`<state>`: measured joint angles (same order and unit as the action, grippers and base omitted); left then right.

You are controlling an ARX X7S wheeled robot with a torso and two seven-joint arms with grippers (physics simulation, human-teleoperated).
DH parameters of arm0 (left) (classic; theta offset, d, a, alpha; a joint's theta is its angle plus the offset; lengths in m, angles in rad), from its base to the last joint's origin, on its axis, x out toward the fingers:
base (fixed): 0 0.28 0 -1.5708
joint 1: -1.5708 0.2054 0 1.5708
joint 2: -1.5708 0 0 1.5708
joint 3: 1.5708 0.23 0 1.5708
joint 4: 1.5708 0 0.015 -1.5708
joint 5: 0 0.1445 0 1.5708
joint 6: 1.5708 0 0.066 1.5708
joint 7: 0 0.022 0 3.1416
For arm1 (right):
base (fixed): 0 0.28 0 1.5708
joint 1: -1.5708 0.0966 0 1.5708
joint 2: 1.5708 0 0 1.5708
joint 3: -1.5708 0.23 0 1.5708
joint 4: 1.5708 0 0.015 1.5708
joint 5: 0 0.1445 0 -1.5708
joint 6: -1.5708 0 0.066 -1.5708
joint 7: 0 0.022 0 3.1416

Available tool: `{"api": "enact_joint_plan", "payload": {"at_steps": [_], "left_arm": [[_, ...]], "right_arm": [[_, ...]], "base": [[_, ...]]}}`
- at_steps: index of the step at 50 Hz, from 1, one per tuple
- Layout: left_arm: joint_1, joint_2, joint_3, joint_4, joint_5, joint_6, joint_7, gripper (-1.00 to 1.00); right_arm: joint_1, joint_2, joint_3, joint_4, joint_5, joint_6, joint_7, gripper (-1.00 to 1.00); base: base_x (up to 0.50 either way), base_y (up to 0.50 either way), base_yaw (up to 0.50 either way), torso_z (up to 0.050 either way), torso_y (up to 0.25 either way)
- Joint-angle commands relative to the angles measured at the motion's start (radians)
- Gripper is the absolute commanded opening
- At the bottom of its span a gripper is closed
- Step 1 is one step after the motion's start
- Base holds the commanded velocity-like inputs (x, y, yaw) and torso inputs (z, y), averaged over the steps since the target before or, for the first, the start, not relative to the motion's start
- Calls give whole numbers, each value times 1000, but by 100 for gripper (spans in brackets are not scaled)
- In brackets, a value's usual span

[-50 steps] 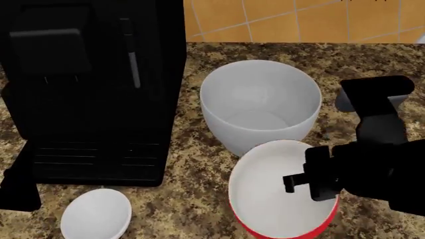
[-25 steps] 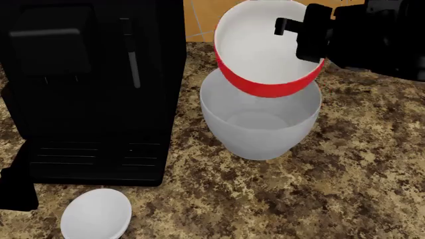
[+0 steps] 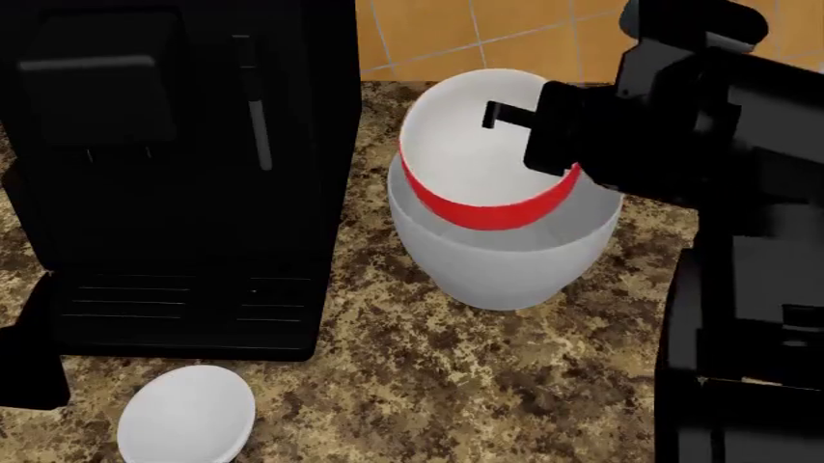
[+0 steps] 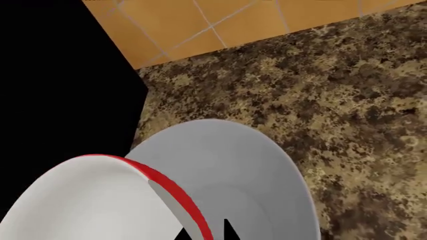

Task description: Stack the bowls from largest to smallest.

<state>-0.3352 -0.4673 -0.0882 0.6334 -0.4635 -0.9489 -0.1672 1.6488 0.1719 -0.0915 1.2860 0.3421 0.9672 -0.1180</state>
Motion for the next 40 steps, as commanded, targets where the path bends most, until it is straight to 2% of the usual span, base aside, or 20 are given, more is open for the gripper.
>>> {"api": "enact_joint_plan", "payload": {"at_steps": [1,12,18,35,36,40], "left_arm": [[5,-4,-4,-3,-1,10,1,100],[-3,-8,-3,11,-12,-11,-6,100],[9,-11,17,-9,7,25,1,100],[-6,-17,11,22,-15,-23,-15,100],[-8,-20,12,25,-15,-27,-16,100],[1,-19,14,2,-4,5,-10,100]], "right_arm": [[-29,-58,235,23,-264,-69,-11,-100],[-60,-70,282,23,-328,-147,40,-100],[-71,-71,291,23,-336,-182,59,-100],[-74,-73,266,23,-344,-182,44,-100],[-75,-73,256,23,-348,-183,33,100],[-71,-70,261,23,-343,-185,42,100]], "base": [[0,0,0,0,0],[0,0,0,0,0],[0,0,0,0,0],[0,0,0,0,1],[0,0,0,0,0],[0,0,0,0,0]]}}
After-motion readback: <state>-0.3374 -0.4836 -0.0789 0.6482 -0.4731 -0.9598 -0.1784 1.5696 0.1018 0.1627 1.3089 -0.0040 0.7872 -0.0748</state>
